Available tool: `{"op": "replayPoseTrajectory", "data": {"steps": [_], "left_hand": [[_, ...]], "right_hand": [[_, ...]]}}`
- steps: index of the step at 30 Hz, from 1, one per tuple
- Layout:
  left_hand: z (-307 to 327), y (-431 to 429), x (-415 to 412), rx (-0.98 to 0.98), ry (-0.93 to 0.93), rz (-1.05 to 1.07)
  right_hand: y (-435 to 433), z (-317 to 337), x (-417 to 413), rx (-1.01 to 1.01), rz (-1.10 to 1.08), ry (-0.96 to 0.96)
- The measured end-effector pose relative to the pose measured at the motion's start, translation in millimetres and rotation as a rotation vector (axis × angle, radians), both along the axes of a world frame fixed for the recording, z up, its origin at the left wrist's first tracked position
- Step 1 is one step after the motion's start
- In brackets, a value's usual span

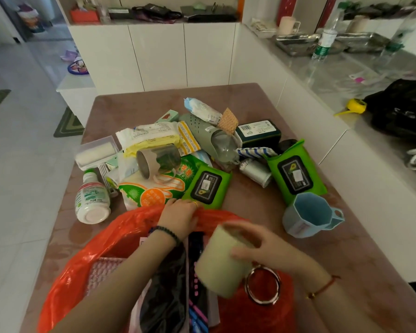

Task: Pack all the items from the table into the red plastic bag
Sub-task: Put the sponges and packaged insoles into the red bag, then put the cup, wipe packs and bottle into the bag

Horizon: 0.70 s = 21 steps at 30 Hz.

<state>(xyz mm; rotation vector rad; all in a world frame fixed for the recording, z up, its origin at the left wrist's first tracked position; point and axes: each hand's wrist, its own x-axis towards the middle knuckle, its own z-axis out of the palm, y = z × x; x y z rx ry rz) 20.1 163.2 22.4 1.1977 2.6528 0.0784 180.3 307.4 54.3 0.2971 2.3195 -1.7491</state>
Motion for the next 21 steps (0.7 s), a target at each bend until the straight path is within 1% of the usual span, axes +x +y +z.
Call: {"op": "replayPoseTrajectory", "data": {"steps": [1, 2, 4, 5, 7, 9, 10, 11, 13, 14, 15, 16, 17, 19, 20, 21], "left_hand": [[0.7, -0.1, -0.3, 0.060, -0.031, 0.014], [2.3, -0.1, 0.7, 0.151, -0.080, 0.044], [6.8, -0.4, 3.4, 0.334, -0.192, 0.123], [8.2, -0.5, 4.2, 0.390, -0.229, 0.145], [8.8, -2.2, 4.8, 0.415, -0.265, 0.143], [8.3, -5.4, 6.2, 0.416, -0.273, 0.123], [7.4, -7.2, 7.4, 0.421, -0.271, 0.114], [6.1, -8.8, 8.8, 0.426, -0.269, 0.108], [3.5, -11.2, 11.3, 0.425, -0.253, 0.102], [2.6, -12.3, 12.1, 0.422, -0.247, 0.105], [1.9, -12.9, 12.4, 0.425, -0.242, 0.107], [1.9, -13.9, 12.8, 0.432, -0.236, 0.107], [2.1, -14.8, 12.8, 0.446, -0.228, 0.105], [3.5, -16.6, 13.6, 0.474, -0.198, 0.090], [4.0, -17.1, 14.8, 0.484, -0.157, 0.069], [4.5, -17.1, 17.0, 0.491, -0.109, 0.040]], "right_hand": [[-4.4, -12.8, 0.4, 0.037, 0.039, -0.066], [-8.6, -24.8, -0.9, 0.045, 0.033, -0.103], [-14.7, -42.0, -6.5, -0.036, -0.070, -0.108], [-16.1, -47.3, -9.9, -0.111, -0.167, -0.096], [-15.1, -52.9, -17.2, -0.229, -0.439, -0.080], [-13.6, -55.6, -20.8, -0.232, -0.666, -0.081], [-14.8, -55.3, -20.7, -0.201, -0.719, -0.086], [-16.7, -55.7, -19.5, -0.148, -0.740, -0.111], [-19.5, -54.1, -14.2, 0.016, -0.686, -0.180], [-18.6, -51.3, -9.3, 0.151, -0.623, -0.194], [-16.4, -47.3, -3.2, 0.293, -0.573, -0.169], [-10.7, -41.0, 3.5, 0.403, -0.565, -0.086], [-2.9, -32.0, 10.8, 0.466, -0.615, 0.033], [21.5, -15.1, 24.9, 0.614, -0.808, 0.261], [37.9, -9.8, 29.2, 0.713, -0.870, 0.289], [55.7, -9.3, 31.8, 0.805, -0.866, 0.219]]}}
